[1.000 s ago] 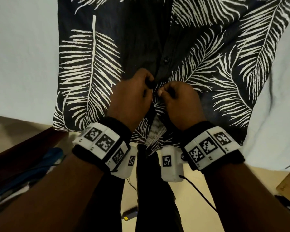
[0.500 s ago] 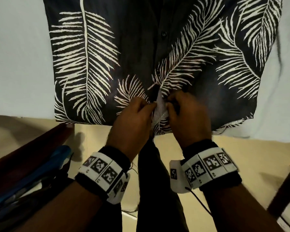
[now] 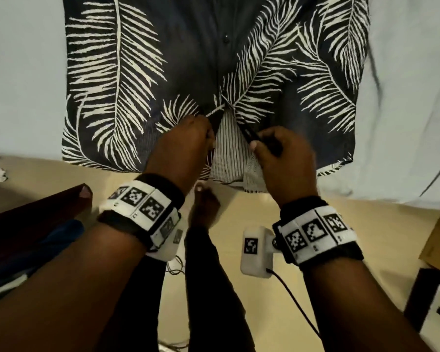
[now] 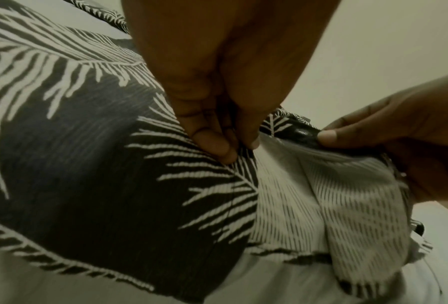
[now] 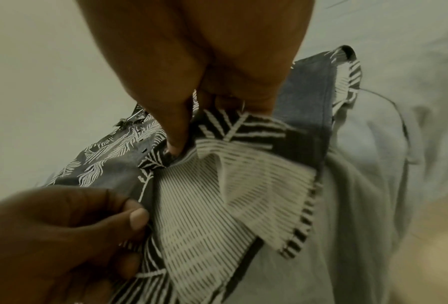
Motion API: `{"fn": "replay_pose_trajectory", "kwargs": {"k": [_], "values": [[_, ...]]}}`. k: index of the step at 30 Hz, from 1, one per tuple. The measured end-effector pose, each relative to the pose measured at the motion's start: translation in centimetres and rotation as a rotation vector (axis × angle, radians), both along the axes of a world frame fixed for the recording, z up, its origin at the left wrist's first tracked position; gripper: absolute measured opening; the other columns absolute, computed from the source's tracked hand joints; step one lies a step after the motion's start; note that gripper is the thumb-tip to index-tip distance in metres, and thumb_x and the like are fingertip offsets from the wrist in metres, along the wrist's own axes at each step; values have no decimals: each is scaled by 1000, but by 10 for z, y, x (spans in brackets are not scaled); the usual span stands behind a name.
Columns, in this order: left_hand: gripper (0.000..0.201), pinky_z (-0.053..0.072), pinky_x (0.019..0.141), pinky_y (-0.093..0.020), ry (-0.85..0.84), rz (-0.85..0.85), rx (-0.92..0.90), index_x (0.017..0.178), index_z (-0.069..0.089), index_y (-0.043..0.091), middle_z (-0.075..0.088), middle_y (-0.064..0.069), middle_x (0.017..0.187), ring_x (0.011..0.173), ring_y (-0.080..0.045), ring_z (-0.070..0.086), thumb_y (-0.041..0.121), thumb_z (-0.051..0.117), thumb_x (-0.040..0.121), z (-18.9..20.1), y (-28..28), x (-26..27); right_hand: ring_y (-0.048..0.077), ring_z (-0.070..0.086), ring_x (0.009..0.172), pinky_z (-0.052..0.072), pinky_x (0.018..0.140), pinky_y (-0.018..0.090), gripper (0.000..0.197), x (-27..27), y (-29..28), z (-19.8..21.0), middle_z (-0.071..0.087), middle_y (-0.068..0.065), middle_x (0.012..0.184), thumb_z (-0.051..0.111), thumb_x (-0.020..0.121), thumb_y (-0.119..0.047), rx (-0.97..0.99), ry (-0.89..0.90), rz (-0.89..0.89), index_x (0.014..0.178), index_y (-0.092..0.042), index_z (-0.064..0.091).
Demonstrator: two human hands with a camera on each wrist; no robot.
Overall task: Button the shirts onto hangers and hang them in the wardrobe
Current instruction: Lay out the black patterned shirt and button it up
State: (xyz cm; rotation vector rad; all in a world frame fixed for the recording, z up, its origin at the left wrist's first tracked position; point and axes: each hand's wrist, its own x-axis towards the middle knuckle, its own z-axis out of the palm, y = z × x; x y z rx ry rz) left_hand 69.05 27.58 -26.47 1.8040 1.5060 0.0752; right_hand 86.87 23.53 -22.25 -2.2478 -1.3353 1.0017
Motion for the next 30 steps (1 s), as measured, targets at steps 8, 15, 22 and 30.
{"fn": "replay_pose_trajectory", "kwargs": {"k": [8, 15, 22, 30], "values": [[12, 42, 80, -22, -185, 54, -18, 104, 70, 19, 69, 6, 99, 92, -9, 62, 16, 67, 92, 3, -3, -17, 28, 62, 102, 49, 87, 37, 30, -30, -8, -13, 65, 9, 111, 58, 92, -27, -44, -226, 288, 119, -25, 71], [11, 52, 82, -22, -248, 155, -120, 104, 69, 23, 67, 14, 96, 89, -1, 62, 17, 66, 95, 1, 0, -16, 35, 61, 104, 47, 84, 42, 24, -52, 16, -19, 64, 9, 114, 56, 95, -35, -123, -459, 270, 110, -18, 61], [8, 44, 74, -8, -210, 137, -105, 100, 69, 24, 63, 17, 89, 81, 7, 58, 18, 66, 95, 5, 2, -14, 22, 63, 87, 49, 74, 34, 8, -43, 14, -15, 68, 0, 92, 63, 89, -25, -56, -257, 56, 91, -18, 67], [11, 59, 77, -30, -307, 204, -233, 96, 71, 21, 71, 8, 83, 77, -3, 69, 12, 71, 91, 3, 5, -14, 1, 56, 66, 42, 62, 10, 8, -51, 11, -19, 57, -15, 67, 74, 84, -20, -45, -30, -92, 82, -25, 67]]}}
